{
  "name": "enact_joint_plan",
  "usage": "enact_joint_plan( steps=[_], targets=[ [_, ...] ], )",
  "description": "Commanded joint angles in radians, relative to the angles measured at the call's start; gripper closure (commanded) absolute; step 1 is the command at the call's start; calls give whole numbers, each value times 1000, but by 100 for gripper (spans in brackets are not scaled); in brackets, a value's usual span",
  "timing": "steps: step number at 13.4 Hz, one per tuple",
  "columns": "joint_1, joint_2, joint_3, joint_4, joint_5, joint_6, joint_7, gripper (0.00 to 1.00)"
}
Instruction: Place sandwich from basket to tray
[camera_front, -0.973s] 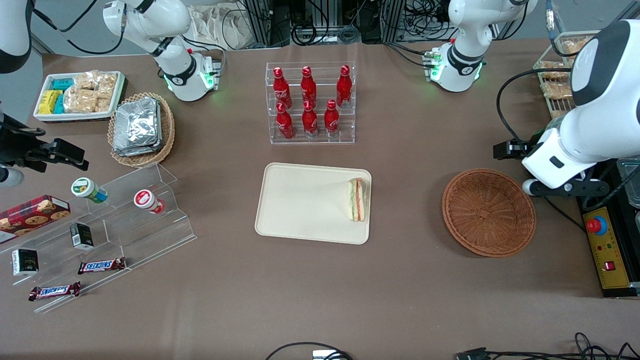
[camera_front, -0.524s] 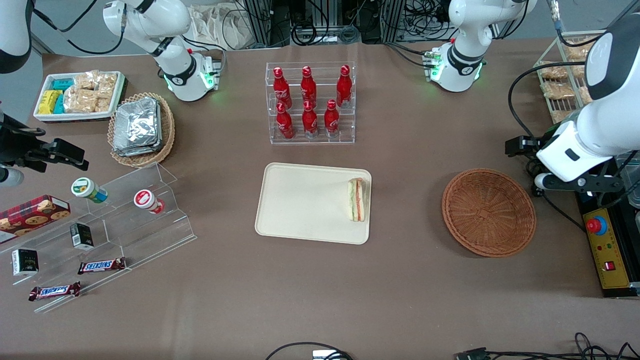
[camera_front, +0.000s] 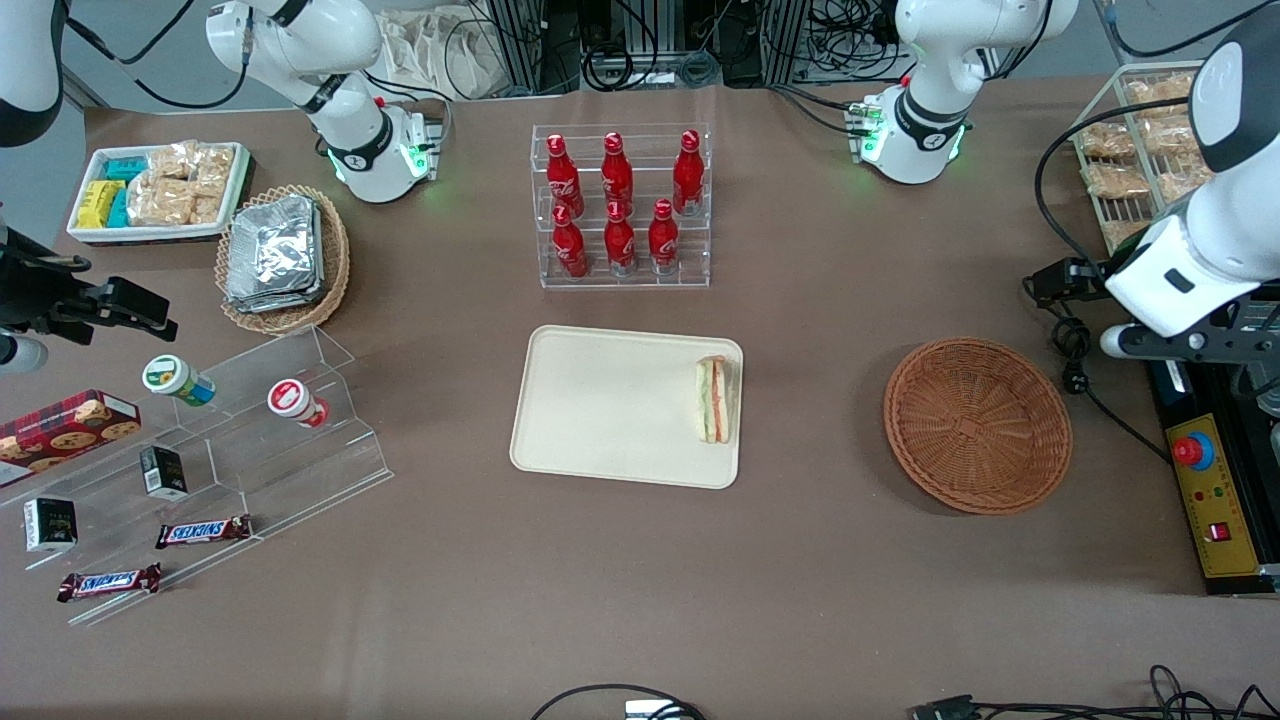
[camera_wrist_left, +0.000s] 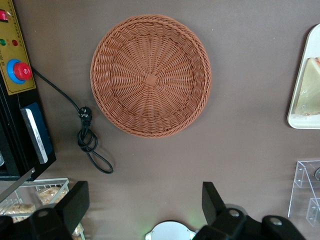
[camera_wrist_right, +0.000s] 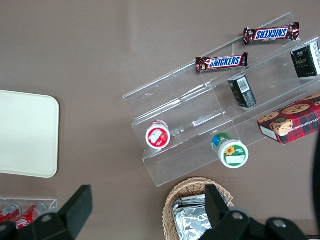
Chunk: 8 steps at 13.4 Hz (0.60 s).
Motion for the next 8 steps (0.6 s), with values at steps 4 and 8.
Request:
enact_joint_plan(
  steps=[4, 8],
  targets=[
    [-43, -72, 20, -60, -4, 88, 30, 0],
    [-46, -46, 20, 0, -7, 75, 26, 0]
  ],
)
